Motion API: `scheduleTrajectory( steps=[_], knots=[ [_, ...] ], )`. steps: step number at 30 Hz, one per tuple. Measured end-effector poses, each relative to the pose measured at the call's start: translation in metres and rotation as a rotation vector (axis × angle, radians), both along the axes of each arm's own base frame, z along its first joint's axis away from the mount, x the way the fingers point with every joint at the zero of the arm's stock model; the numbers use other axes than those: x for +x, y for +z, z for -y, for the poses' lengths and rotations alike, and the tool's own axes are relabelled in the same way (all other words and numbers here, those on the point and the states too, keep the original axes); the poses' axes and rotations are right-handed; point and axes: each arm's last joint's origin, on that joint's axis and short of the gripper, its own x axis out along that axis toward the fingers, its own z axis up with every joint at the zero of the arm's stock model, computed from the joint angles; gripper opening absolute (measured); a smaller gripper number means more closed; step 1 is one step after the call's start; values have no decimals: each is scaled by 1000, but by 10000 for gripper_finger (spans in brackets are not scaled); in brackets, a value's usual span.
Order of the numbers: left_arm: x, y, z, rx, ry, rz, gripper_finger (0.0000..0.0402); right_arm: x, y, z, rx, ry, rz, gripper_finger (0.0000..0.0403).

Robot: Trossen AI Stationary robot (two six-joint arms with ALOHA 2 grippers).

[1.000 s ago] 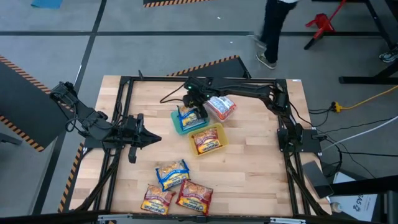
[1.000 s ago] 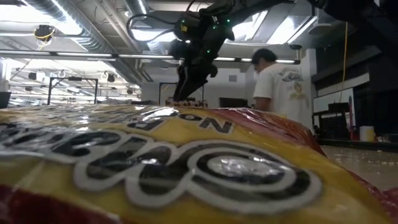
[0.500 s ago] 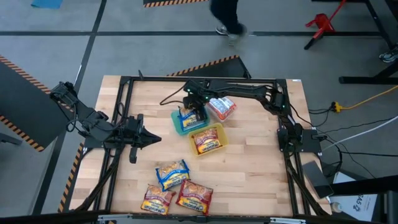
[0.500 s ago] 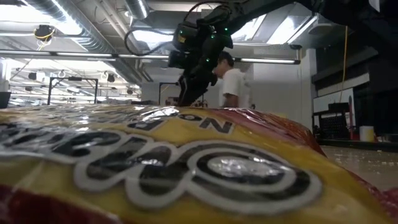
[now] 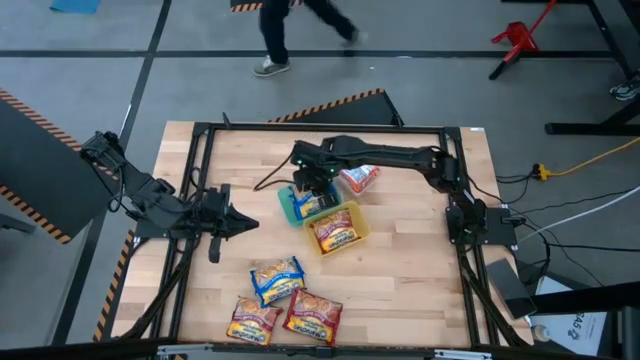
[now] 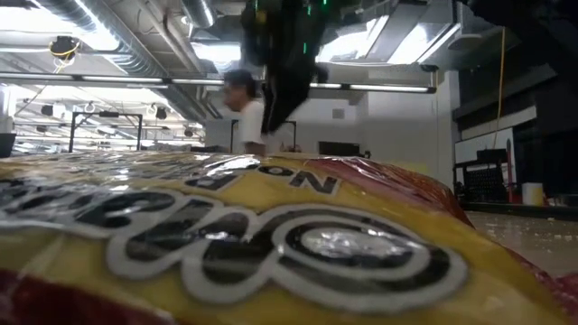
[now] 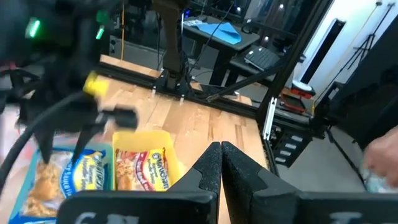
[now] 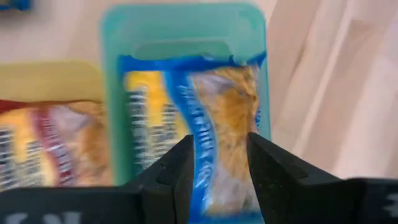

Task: Sort Maruchan noodles
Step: Put the right blue noodle pack into the green bin, then put the blue noodle pack into the green bin

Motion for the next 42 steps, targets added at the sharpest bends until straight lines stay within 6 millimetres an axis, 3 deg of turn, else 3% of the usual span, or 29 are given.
scheduleTrajectory(
  steps=[5, 7, 12, 19, 25, 32, 42],
  knots=[
    [-1, -11, 2, 37, -71, -110, 6, -15, 72, -33, 26, -36, 24, 140],
    [2, -19, 5, 30, -102, -174, 6, -26, 91, -47, 61, -64, 8, 140],
    [17, -39, 21, -16, -177, -320, 6, -70, 118, -88, 119, -115, -40, 140],
    [42, -78, 45, -21, -278, -552, 12, -116, 134, -155, 187, -207, -88, 140],
    [54, -101, 64, -60, -453, -686, 63, -151, 125, -224, 141, -298, -105, 141],
    [62, -122, 71, 120, -543, -735, 137, -192, 94, -305, 63, -358, 20, 141],
    [63, -154, 79, 410, -620, -843, 177, -236, 42, -359, 140, -533, 165, 141]
  ],
)
